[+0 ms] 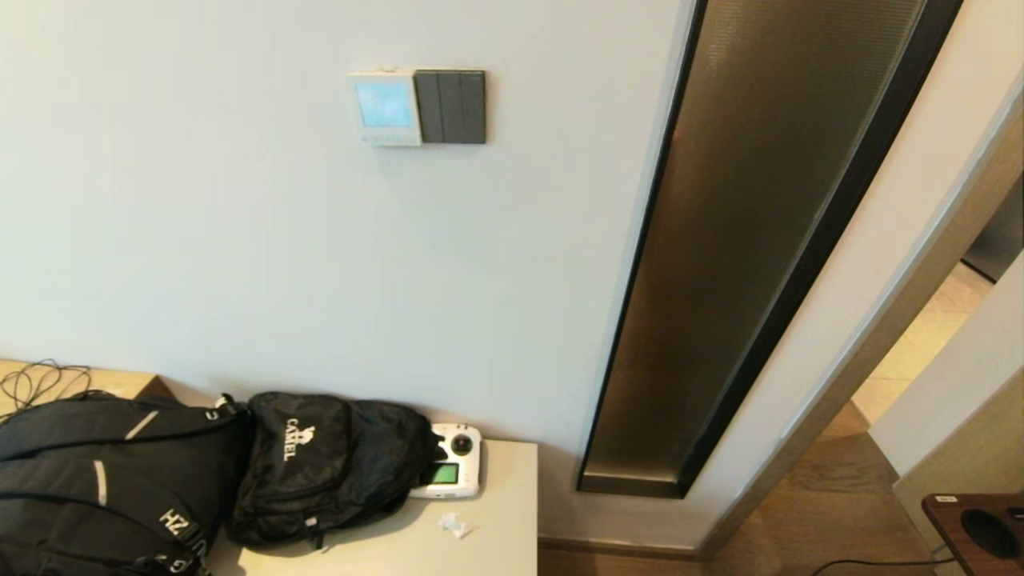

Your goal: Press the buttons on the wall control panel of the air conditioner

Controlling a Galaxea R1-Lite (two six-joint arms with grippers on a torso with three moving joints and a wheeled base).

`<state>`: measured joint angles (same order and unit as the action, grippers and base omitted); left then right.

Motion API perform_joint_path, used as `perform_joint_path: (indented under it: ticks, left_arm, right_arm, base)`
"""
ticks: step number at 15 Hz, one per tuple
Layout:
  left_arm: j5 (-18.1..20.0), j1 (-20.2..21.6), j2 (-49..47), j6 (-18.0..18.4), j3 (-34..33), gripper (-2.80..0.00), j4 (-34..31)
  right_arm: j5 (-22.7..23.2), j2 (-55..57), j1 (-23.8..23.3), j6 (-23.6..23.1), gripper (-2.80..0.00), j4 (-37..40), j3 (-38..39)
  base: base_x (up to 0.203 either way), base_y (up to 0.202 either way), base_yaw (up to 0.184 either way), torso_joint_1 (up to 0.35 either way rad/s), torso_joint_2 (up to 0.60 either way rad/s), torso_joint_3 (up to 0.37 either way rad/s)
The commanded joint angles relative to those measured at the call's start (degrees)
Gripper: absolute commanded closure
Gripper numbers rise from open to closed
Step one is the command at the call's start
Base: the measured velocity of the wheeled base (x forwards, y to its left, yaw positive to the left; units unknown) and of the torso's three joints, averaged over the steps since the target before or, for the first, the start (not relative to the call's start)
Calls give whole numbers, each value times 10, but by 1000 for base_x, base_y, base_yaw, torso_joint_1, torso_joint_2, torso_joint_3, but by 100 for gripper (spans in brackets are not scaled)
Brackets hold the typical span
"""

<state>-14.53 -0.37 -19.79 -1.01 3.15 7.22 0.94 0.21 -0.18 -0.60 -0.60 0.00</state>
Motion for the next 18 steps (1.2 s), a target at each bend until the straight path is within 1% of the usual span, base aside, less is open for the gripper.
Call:
perform_joint_path:
  ticks: [1,2,4,5,7,8,9,10,13,18]
  left_arm:
    - [6,6,32,0,-21,0,1]
    - [18,6,48,2,-22,0,0]
    - [61,7,90,6,-21,0,-9]
    - [71,7,110,7,-19,0,-24]
    - [89,7,151,8,-8,0,-82]
    - [111,7,179,9,-4,0,-106]
    - [129,7,198,11,-7,0,-119]
    - [138,7,199,14,-10,0,-124]
    - [139,6,197,21,-10,0,-124]
    - [140,6,197,11,-12,0,-117]
  right_arm:
    - [0,1,0,0,0,0,0]
    - [0,1,-1,0,0,0,0]
    - [0,1,-1,0,0,0,0]
    - [0,1,-1,0,0,0,0]
    - [0,1,-1,0,0,0,0]
    - [0,1,-1,0,0,0,0]
    - [0,1,-1,0,0,0,0]
    - [0,1,-1,0,0,0,0]
    - [0,1,-1,1,0,0,0]
    - [0,1,-1,1,0,0,0]
  base:
    - [0,0,0,0,0,0]
    - [0,0,0,0,0,0]
    - [0,0,0,0,0,0]
    - [0,0,0,0,0,0]
    - [0,0,0,0,0,0]
    - [0,0,0,0,0,0]
    - [0,0,0,0,0,0]
    - [0,0,0,0,0,0]
    - [0,0,0,0,0,0]
    - [0,0,0,0,0,0]
